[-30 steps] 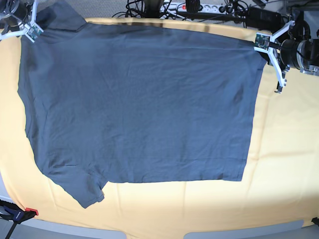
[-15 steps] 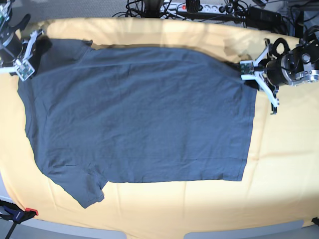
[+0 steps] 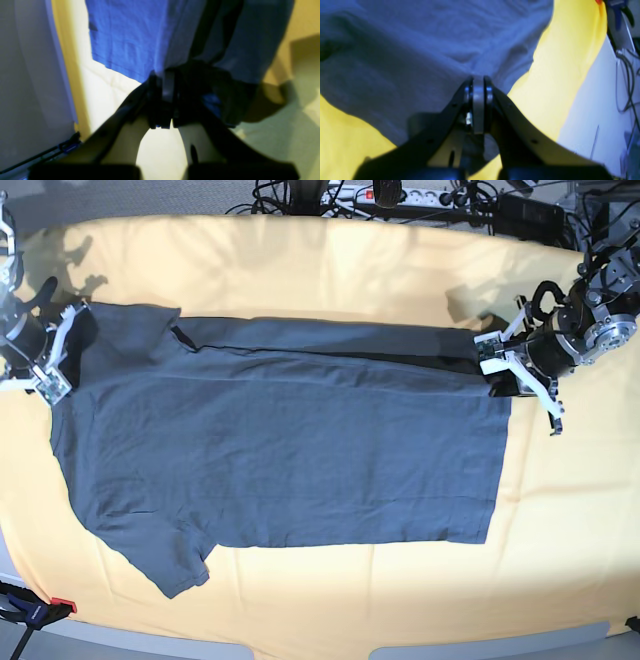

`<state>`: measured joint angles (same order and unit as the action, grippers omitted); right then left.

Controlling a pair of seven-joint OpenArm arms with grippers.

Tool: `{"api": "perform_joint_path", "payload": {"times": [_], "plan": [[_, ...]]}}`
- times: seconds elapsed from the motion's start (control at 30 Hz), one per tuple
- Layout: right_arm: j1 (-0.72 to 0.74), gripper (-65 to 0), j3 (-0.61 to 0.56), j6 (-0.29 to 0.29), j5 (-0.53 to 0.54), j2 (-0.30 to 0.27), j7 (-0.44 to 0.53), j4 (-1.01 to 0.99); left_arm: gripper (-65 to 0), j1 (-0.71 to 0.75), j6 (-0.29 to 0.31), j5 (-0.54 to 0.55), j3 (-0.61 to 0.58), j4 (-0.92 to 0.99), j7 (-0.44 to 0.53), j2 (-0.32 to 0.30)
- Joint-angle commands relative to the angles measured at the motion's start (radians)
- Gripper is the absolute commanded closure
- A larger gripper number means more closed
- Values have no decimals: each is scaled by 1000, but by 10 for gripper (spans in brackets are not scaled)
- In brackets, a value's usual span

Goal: Fold the T-shirt properly
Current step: 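Fold the grasped edge over onto the shirt with both grippers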

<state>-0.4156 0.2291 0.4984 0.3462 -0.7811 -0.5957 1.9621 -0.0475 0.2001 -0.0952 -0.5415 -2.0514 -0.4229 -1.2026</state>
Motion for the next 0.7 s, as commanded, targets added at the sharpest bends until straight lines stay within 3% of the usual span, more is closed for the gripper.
{"api": "perform_joint_path", "payload": {"times": [0.0, 0.1, 0.3, 0.47, 0.67], "plan": [[31, 0, -8, -9, -3, -24, 17, -3, 0, -18, -19, -30, 13, 0, 25, -24], [91, 0, -71, -8, -3, -23, 16, -50, 0, -18, -19, -101, 13, 25, 66, -24], [198, 0, -171, -8, -8, -23, 16, -137, 0, -42, -19, -106, 13, 55, 86, -4], [250, 0, -178, -19, -10, -23, 11, -167, 0, -108, -49, -87, 13, 134, 87, 62], [250, 0, -178, -38, -10, -23, 31, -169, 0, -139, -44, -52, 12, 180, 112, 108]]}}
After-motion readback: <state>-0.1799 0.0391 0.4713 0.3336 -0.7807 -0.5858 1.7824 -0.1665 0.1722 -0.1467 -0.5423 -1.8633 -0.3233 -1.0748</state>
